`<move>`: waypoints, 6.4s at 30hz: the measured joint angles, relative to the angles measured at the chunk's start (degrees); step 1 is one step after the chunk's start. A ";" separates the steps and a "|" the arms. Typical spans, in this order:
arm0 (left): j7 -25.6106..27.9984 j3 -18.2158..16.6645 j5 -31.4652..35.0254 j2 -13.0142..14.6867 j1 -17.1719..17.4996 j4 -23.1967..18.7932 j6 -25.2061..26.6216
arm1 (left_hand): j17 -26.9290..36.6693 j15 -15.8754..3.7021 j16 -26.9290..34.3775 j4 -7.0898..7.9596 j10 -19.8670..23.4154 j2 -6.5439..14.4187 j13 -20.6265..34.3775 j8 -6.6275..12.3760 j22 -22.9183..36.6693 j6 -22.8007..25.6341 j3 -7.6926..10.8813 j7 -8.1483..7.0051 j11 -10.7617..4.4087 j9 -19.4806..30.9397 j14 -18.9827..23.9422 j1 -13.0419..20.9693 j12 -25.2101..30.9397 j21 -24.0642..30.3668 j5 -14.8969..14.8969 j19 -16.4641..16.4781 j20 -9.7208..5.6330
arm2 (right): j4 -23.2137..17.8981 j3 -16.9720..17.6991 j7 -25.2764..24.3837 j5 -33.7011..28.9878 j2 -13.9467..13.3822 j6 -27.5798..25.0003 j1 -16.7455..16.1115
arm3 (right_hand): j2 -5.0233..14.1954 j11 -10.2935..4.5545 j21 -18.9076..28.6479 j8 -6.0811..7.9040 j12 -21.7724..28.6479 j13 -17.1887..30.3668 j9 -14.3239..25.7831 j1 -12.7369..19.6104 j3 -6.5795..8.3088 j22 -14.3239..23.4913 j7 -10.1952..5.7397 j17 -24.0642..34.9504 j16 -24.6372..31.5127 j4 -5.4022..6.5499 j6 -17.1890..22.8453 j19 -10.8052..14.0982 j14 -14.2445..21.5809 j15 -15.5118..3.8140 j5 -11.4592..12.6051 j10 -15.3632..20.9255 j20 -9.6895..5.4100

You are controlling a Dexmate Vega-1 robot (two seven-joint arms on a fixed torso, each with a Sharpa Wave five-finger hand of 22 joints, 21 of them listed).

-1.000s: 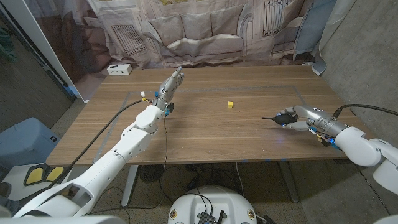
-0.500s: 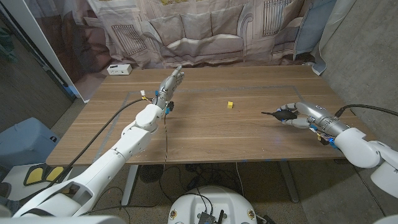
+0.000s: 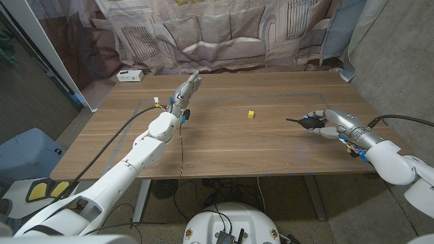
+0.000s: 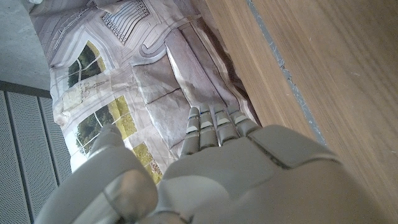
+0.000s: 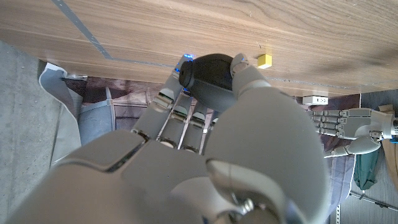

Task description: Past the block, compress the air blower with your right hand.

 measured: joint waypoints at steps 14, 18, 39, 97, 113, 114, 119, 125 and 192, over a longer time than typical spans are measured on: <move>-0.08 0.45 0.15 -0.61 -0.42 0.73 0.03 | 0.00 0.01 0.00 0.00 0.00 0.00 0.00 0.00 0.00 0.00 0.00 0.00 0.00 0.00 -0.01 0.00 0.00 0.00 0.00 0.00 0.00 | 1.39 0.29 -3.68 -0.30 2.21 2.56 -0.15 | 1.54 -0.29 0.95 0.83 1.51 0.00 0.03 -0.49 -0.01 0.00 -0.11 -0.49 0.63 0.36 5.89 4.16 6.98 -0.64 0.00 6.87 -1.19; 0.01 0.52 0.21 -0.73 -0.43 0.75 0.03 | 0.00 0.01 0.00 0.01 0.00 0.00 0.00 0.00 0.00 0.00 0.00 0.00 0.00 0.00 -0.01 0.00 0.00 0.00 0.00 0.00 0.00 | 1.89 0.29 -5.10 -0.55 2.99 3.52 -0.16 | 2.13 -0.20 1.14 1.19 1.73 -0.01 0.04 -1.08 0.32 -0.01 -0.17 -0.79 0.84 0.80 8.24 5.36 9.14 -1.12 0.00 8.82 -1.43; 0.13 0.66 0.28 -0.91 -0.39 0.80 -0.05 | 0.00 0.01 0.00 0.01 0.21 0.00 0.00 0.00 0.00 0.00 0.00 0.00 -0.21 0.00 -0.01 0.00 -0.30 0.00 0.00 0.00 0.00 | 3.57 -0.28 -9.38 -0.15 5.23 6.51 0.19 | 5.38 0.53 2.45 2.04 1.95 0.03 -0.01 -3.29 1.73 0.29 0.63 -1.26 0.78 2.63 13.11 9.02 14.85 -2.76 0.28 13.81 -1.64; -1.08 0.94 -0.28 -2.09 -2.48 4.82 -0.76 | 0.00 0.01 0.00 -0.22 0.20 0.23 0.00 0.00 0.00 0.51 0.23 -0.10 -0.20 0.00 -0.02 -0.23 -0.29 0.00 0.01 0.00 0.00 | 2.46 -2.12 -7.32 0.34 2.30 1.89 2.39 | 0.27 -0.07 0.01 -3.70 -2.55 0.29 0.30 -1.70 -2.23 0.40 0.41 2.66 -1.56 -0.01 6.28 3.75 6.18 -0.50 -0.20 6.39 -0.92; -1.35 1.08 -0.27 -2.42 -3.18 5.65 -1.08 | 0.00 -0.19 0.00 -0.22 0.20 0.23 0.00 -0.23 0.00 0.51 0.23 -0.10 -0.20 0.00 0.19 -0.23 -0.29 0.00 0.01 0.00 0.00 | 2.47 -2.34 -7.47 0.43 1.69 1.56 2.59 | -0.42 -0.63 0.01 -3.78 -2.55 0.28 0.26 -2.08 -3.32 0.41 0.40 2.92 -1.55 0.17 5.67 3.45 5.25 -0.63 -0.20 5.71 -0.61; -1.35 1.08 -0.27 -2.42 -3.18 5.66 -1.08 | 0.00 -0.19 0.00 -0.22 0.20 0.23 0.00 -0.23 0.00 0.51 0.23 -0.10 -0.20 0.00 0.19 -0.23 -0.29 0.00 0.01 0.00 0.00 | 2.48 -2.34 -7.48 0.43 1.66 1.56 2.59 | -0.42 -0.48 0.01 -3.78 -2.55 0.28 0.26 -2.08 -3.32 0.40 0.40 2.92 -1.55 0.17 5.67 3.45 5.16 -0.53 -0.20 5.55 -0.61; -1.35 1.09 -0.24 -2.41 -3.28 5.67 -1.10 | 0.00 -0.19 0.00 -0.22 0.20 0.23 0.00 -0.23 0.00 0.51 0.23 -0.10 -0.20 0.00 0.19 -0.23 -0.29 0.00 0.01 0.00 0.00 | 2.53 -2.35 -7.54 0.57 1.51 1.60 2.61 | -0.72 -0.59 -0.43 -3.78 -2.55 0.28 0.26 -2.38 -3.49 0.41 0.40 2.91 -1.56 0.33 5.67 3.46 5.16 -0.52 -0.20 5.26 -0.61; -1.35 1.09 -0.23 -2.40 -3.35 5.67 -1.10 | 0.00 -0.19 0.00 -0.22 0.20 0.23 0.00 -0.22 0.00 0.51 0.23 -0.10 -0.20 0.00 0.19 -0.23 -0.29 0.00 0.01 0.00 0.00 | 2.59 -2.35 -7.54 0.67 1.40 1.60 2.69 | -0.71 -0.72 -0.43 -3.78 -2.55 0.28 0.30 -2.38 -3.65 0.41 0.30 2.91 -1.56 0.48 5.16 3.46 5.17 -0.52 -0.20 5.13 -0.61; -0.44 1.98 0.26 -3.00 -3.67 4.99 0.65 | 0.00 -0.19 0.00 -0.56 0.52 0.53 0.00 -0.21 0.00 0.50 0.57 -0.10 0.12 0.00 0.18 0.07 -0.29 0.00 0.01 0.00 0.00 | 5.78 -2.95 -9.53 3.71 1.73 4.58 4.21 | 4.41 0.67 2.03 -0.77 0.47 0.11 0.31 -1.84 -2.02 0.80 1.15 1.95 0.00 2.03 16.30 9.78 17.93 -3.60 0.02 17.04 -1.34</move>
